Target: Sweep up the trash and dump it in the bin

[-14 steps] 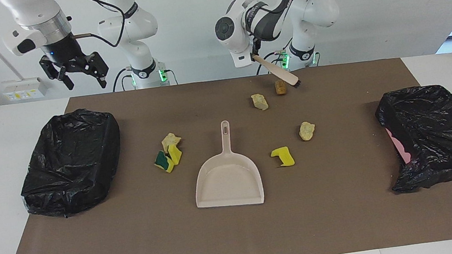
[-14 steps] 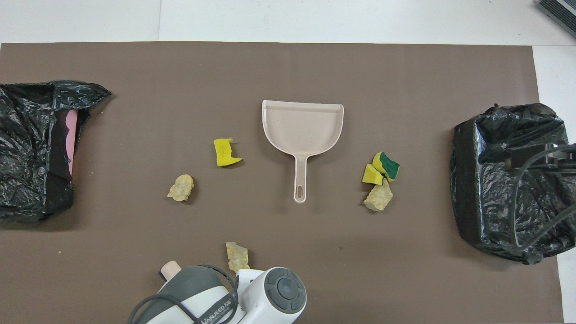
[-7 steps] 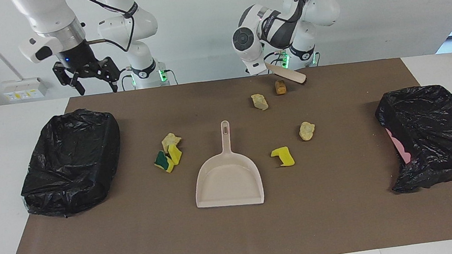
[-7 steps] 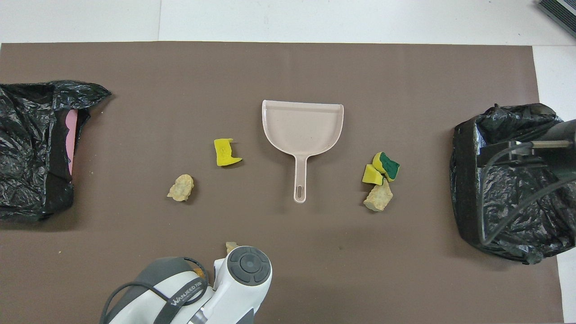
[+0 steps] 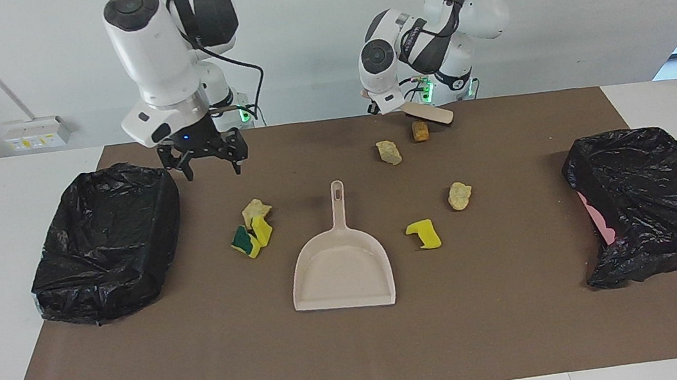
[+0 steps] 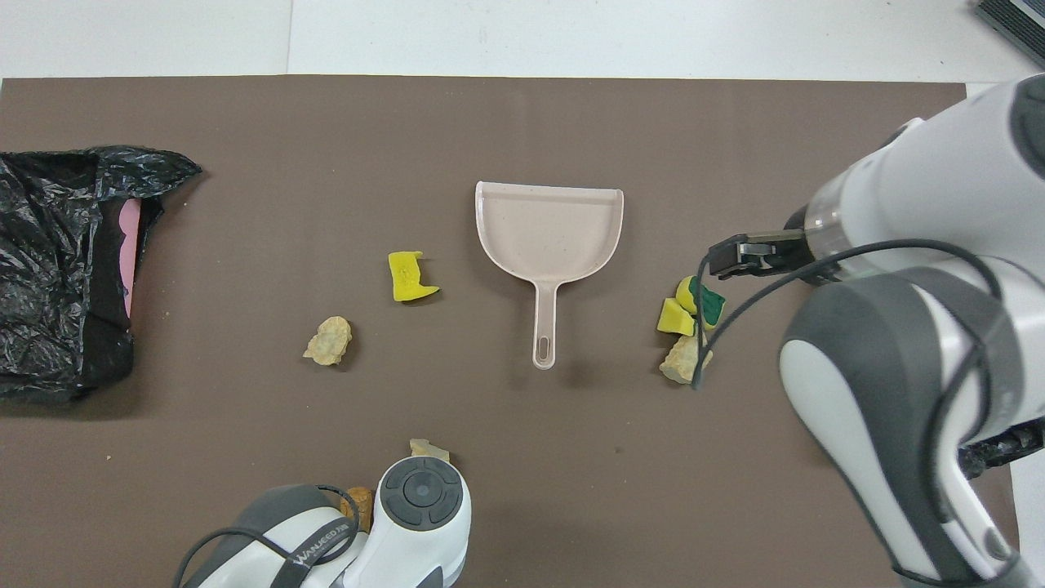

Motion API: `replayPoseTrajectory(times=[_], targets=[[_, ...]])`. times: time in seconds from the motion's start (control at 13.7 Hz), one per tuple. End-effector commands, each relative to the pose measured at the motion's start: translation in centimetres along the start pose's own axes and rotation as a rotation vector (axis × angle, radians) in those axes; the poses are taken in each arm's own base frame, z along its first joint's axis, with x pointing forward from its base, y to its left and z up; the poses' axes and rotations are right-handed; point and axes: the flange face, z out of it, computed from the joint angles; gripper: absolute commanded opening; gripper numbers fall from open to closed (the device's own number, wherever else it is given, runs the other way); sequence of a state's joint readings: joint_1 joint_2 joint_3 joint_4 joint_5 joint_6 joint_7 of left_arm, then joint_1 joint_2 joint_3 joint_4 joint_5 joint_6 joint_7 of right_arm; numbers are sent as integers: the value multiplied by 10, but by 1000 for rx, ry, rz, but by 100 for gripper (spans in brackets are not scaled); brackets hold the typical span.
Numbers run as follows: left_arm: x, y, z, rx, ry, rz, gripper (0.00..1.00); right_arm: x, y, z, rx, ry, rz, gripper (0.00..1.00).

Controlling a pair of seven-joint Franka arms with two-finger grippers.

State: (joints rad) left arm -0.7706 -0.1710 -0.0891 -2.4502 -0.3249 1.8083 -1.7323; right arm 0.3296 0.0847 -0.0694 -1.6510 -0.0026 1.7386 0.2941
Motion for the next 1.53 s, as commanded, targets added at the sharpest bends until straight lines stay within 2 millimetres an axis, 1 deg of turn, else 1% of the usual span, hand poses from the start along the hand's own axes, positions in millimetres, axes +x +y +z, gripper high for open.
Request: replayPoseTrajectory(times=[0.0, 0.07, 0.15, 0.22, 0.36, 0.44, 0.66, 0.73, 0.87, 0.95, 1.02, 1.09, 1.17, 1.24, 1.31, 1.38, 1.46], targets=[[19, 3, -4, -73, -55, -68, 0, 1, -62, 30, 13, -3, 95, 100], [21, 7, -5, -86, -60, -75, 0, 1, -80, 41, 18, -2, 122, 100], [31, 13, -7, -102, -73, -100, 0, 3, -95, 51, 18, -1, 117, 100], [41, 20, -11, -125, -87, -125, 0, 5, -100, 54, 13, 0, 110, 100], [62, 38, -22, -172, -115, -167, 0, -3, -132, 73, 26, -31, 94, 100], [75, 49, -28, -187, -121, -184, 0, -4, -142, 83, 45, -43, 114, 100], [112, 80, -59, -252, -159, -215, 0, -6, -157, 110, 43, -81, 127, 100], [121, 89, -70, -268, -162, -224, 0, -7, -162, 120, 59, -92, 140, 100], [143, 108, -93, -306, -155, -245, 0, -15, -185, 152, 39, -117, 132, 100], [153, 116, -104, -324, -162, -258, 0, -21, -201, 165, 33, -116, 131, 100], [158, 121, -112, -337, -166, -258, 0, -24, -204, 176, 21, -115, 121, 100], [165, 125, -118, -338, -171, -254, 0, -24, -201, 181, 22, -110, 118, 100], [170, 129, -127, -349, -176, -256, 0, -23, -201, 184, 21, -111, 118, 100], [175, 129, -141, -354, -173, -253, 0, -25, -205, 192, 15, -114, 116, 100], [183, 127, -151, -343, -179, -261, 0, -30, -210, 201, 10, -117, 106, 100], [186, 123, -157, -322, -182, -255, 0, -30, -209, 203, -2, -121, 98, 100], [185, 118, -159, -305, -181, -240, 0, -29, -208, 203, -2, -117, 96, 100]])
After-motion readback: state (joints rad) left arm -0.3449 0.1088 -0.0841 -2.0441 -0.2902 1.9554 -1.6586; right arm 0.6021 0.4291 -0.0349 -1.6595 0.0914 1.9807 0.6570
